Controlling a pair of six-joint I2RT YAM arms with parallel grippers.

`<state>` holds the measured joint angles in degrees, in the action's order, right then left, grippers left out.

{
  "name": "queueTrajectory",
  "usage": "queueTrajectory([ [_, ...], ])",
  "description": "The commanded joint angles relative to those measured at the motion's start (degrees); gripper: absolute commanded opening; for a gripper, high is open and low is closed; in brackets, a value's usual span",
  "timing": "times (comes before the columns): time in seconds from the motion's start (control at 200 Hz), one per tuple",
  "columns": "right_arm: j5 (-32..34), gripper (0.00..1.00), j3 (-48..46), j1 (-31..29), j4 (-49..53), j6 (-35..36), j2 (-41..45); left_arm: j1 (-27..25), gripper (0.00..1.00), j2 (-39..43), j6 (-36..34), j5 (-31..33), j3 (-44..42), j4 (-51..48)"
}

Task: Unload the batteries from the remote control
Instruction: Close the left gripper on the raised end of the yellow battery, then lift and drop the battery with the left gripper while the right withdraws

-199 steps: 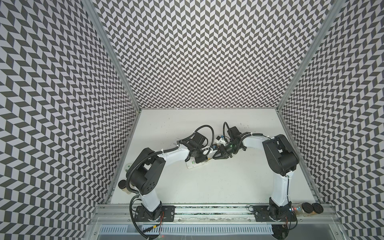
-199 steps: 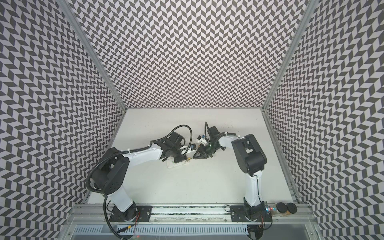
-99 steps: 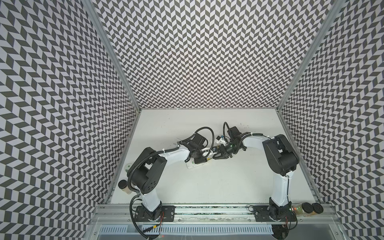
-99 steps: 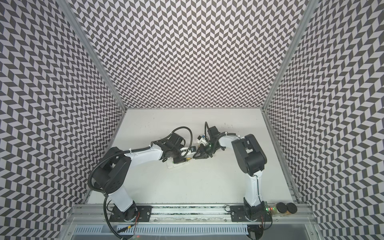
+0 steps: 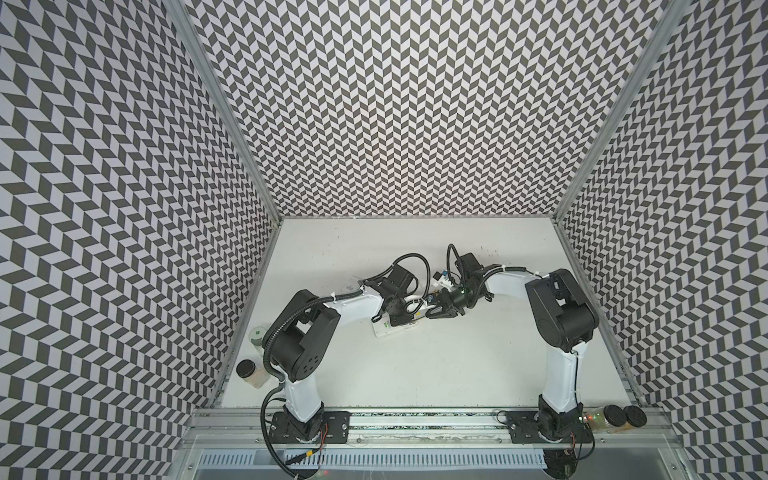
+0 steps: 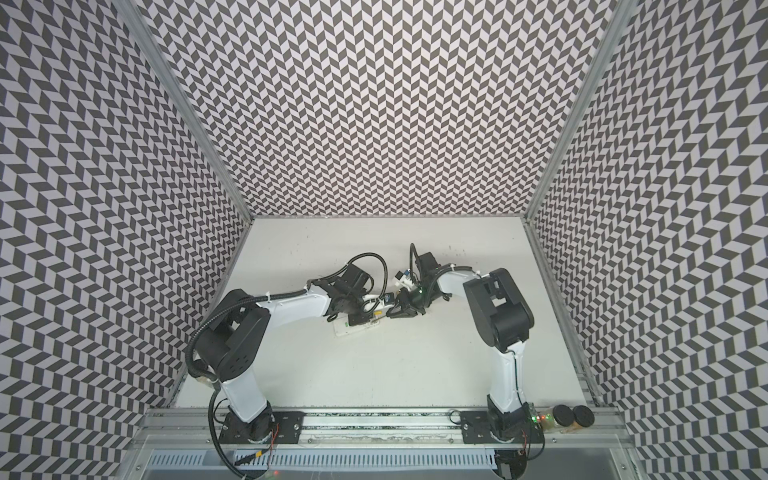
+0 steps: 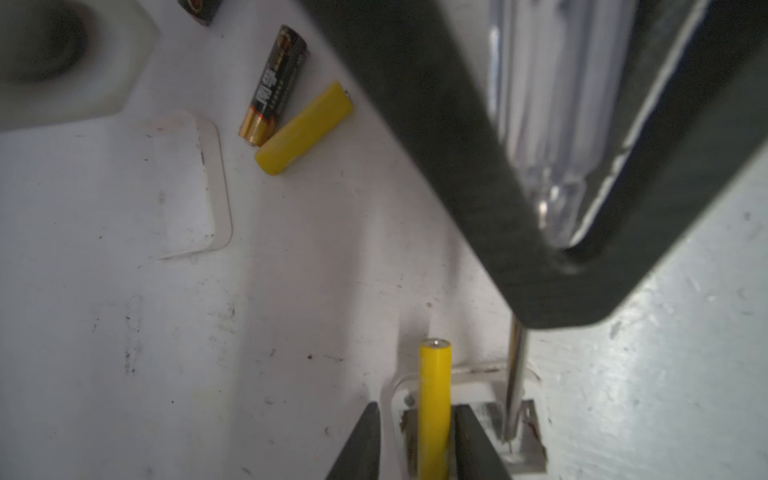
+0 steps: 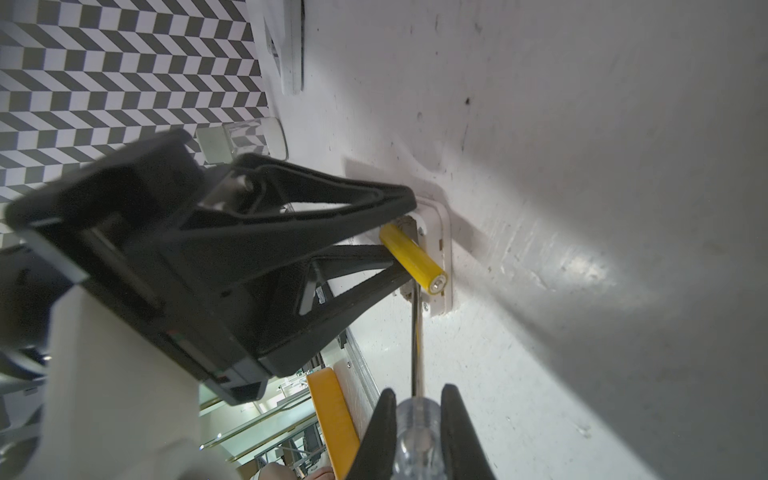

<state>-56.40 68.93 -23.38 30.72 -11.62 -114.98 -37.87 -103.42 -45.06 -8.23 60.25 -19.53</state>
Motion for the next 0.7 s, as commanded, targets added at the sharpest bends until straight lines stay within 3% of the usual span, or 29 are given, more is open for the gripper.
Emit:
queueTrajectory([
  [0.0,4.3,0.00,-0.9,0.4,-1.4,0.2,1.2,-0.6,0.26,-3.6,0.4,0.1,0.3,0.2],
  [0.38,4.5,0.00,-0.8,0.5,-1.5,0.1,2.8,-0.8,0.08,-1.7,4.3,-1.4,3.5,-0.5],
  [0.696,6.5,0.00,-5.1,3.7,-5.7,-1.9,13.8,-1.5,0.09,-1.6,9.5,-6.6,11.4,-2.3],
])
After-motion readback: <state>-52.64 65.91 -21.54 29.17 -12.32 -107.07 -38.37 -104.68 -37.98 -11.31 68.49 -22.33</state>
